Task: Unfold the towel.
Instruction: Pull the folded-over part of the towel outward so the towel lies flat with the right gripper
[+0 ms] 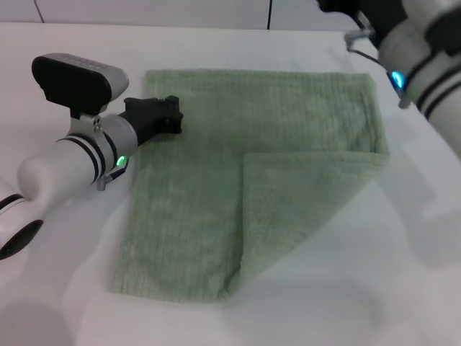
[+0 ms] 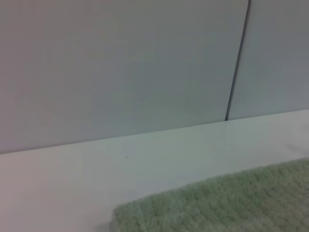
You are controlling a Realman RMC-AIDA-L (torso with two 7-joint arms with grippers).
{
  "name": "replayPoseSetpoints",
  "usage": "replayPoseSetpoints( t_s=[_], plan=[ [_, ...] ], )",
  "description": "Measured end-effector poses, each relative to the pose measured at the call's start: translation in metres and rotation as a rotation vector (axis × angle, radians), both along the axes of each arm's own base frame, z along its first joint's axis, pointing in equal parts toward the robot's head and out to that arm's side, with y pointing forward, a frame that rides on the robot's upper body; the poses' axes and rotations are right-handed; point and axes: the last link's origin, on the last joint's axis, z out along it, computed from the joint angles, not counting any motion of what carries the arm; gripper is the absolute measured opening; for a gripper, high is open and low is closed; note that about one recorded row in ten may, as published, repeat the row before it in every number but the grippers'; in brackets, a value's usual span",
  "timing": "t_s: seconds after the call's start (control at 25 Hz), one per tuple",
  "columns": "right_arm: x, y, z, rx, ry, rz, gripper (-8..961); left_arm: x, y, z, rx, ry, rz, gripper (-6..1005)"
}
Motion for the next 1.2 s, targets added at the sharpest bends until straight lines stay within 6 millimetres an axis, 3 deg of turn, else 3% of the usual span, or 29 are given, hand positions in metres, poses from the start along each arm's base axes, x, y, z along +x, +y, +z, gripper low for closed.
replayPoseSetpoints(
  t_s=[0.4,0.6,0.88,1.2],
  plan=[
    [-0.045,0.009,0.01,-0.304,-0.183,-0.091,808,0.001,0.0,0.0,-0.001,0.002,-0.007,35],
    [-0.06,0.004,0.003,-0.46,-0.318,-0.111,808,0.002,0.0,0.0,-0.002,0.002,-0.007,37],
    [-0.057,-0.001,-0.015,-0.683,-0.412,-0.141,808,0.002,0.0,-0.001,-0.002,-0.001,-0.004,40],
    [-0.046,-0.004,-0.021,-0.86,-0.469,-0.171,809,0.001,-0.001,-0.001,-0.003,-0.002,-0.002,44]
  ],
)
